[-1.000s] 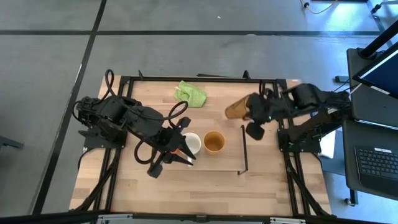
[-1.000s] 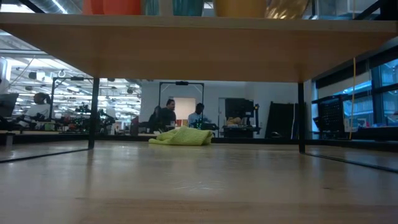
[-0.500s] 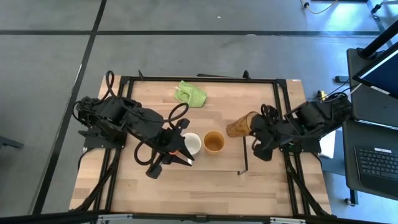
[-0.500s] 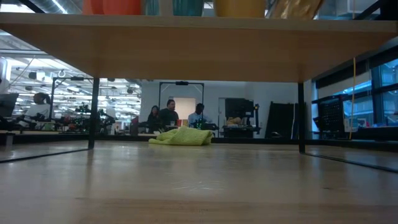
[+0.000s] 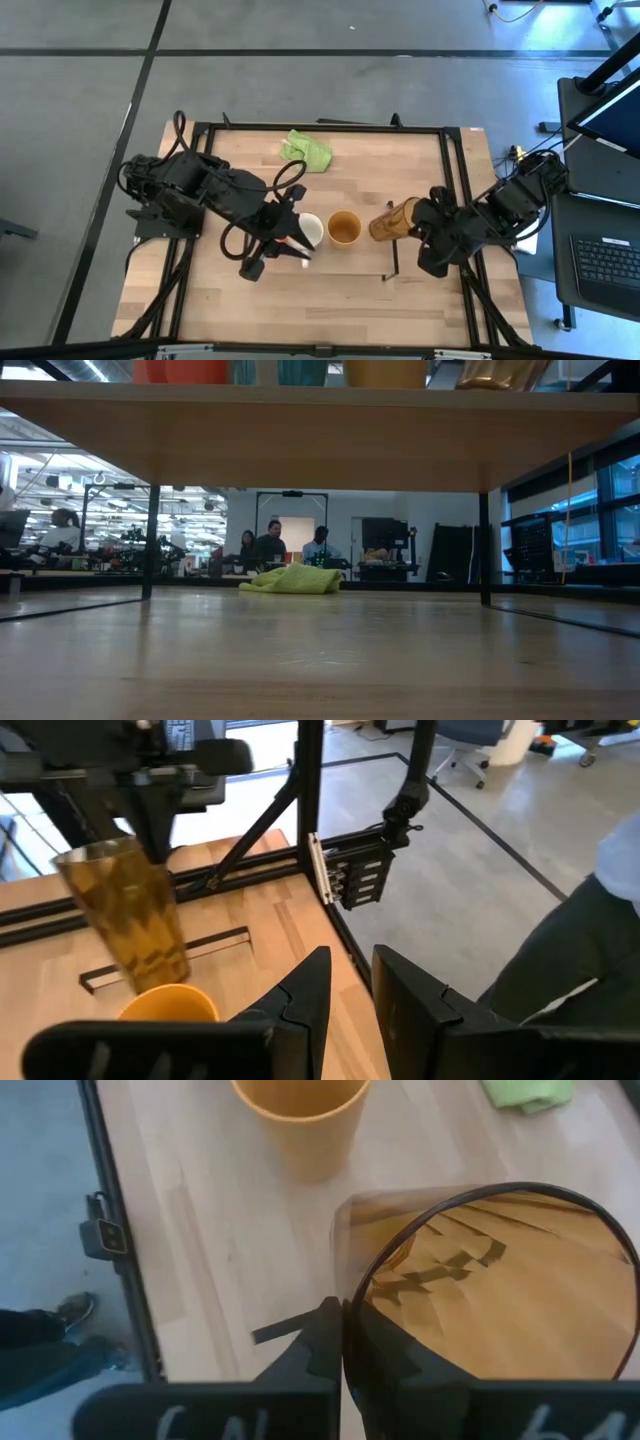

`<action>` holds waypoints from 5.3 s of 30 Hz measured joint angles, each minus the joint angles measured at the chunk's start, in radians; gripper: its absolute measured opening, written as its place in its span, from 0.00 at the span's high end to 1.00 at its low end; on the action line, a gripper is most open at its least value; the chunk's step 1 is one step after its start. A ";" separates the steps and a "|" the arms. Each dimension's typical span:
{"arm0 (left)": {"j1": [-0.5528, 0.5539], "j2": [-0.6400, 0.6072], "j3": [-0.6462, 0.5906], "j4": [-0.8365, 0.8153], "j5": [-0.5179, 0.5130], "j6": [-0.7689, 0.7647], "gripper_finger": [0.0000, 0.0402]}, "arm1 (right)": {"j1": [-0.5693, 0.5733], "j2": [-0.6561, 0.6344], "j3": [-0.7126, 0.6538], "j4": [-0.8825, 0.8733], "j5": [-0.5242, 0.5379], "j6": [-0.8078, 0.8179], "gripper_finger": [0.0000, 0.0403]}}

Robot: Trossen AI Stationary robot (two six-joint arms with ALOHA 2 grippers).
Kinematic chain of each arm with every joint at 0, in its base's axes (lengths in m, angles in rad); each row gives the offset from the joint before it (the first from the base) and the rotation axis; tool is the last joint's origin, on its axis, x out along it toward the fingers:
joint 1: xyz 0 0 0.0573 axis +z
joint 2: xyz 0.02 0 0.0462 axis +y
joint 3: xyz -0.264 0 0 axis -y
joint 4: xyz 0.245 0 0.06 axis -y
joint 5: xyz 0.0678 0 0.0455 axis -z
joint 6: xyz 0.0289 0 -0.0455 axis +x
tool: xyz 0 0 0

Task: Stack small to large cups/mugs on shelf
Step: Put the brown cup on the shelf

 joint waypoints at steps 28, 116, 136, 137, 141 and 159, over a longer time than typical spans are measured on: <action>0.074 0.000 0.000 -0.054 -0.005 -0.020 0.82 | -0.035 0.137 0.164 0.000 -0.035 -0.298 0.95; 0.133 0.000 0.000 -0.132 -0.005 0.026 0.82 | -0.115 0.205 0.158 -0.001 -0.197 -0.396 0.95; 0.133 0.000 0.000 -0.131 -0.005 0.026 0.82 | -0.115 0.205 0.158 0.001 -0.170 -0.399 0.76; 0.133 0.000 0.000 -0.131 -0.005 0.026 0.82 | -0.115 0.205 0.158 0.001 -0.170 -0.399 0.76; 0.134 -0.001 -0.007 -0.127 -0.005 0.026 0.82 | -0.115 0.205 0.158 0.001 -0.168 -0.399 0.75; 0.130 -0.011 -0.118 0.002 0.031 0.034 0.82 | -0.115 0.205 0.158 -0.001 -0.132 -0.471 0.75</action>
